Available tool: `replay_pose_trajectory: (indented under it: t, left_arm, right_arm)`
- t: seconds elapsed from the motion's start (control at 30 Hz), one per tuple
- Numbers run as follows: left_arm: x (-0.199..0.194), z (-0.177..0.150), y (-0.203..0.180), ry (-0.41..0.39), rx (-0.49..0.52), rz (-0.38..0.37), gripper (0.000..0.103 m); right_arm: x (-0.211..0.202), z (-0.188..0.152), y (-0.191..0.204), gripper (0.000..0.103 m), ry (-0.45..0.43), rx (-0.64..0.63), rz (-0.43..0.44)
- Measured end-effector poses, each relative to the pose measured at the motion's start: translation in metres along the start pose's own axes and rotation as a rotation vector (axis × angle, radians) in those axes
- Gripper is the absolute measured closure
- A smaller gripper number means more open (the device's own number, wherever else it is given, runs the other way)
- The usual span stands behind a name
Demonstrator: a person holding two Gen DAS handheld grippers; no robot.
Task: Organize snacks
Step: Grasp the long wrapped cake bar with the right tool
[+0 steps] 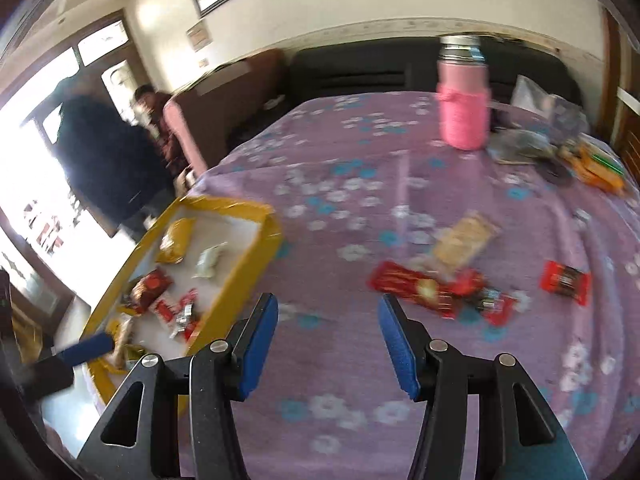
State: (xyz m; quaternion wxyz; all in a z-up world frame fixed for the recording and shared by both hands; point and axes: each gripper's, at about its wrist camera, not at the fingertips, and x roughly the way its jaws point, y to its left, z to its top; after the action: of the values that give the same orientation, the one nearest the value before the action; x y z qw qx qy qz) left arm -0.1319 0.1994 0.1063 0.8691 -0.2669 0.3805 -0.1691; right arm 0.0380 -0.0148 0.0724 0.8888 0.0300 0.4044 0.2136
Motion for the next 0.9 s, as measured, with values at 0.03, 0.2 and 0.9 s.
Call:
replay_pose_trajectory:
  t: [0.03, 0.2, 0.9]
  left_arm:
    - [0.004, -0.003, -0.003, 0.005, 0.006, 0.009, 0.022]
    - [0.018, -0.019, -0.007, 0.019, 0.039, 0.058, 0.022]
    - [0.051, -0.029, 0.016, 0.091, 0.024, 0.089, 0.022]
  right_arm:
    - [-0.003, 0.0, -0.012, 0.048, -0.008, 0.022, -0.007]
    - [-0.005, 0.004, -0.079, 0.048, -0.035, 0.183, -0.024]
    - [0.138, 0.063, -0.109, 0.042, 0.138, 0.25, -0.294]
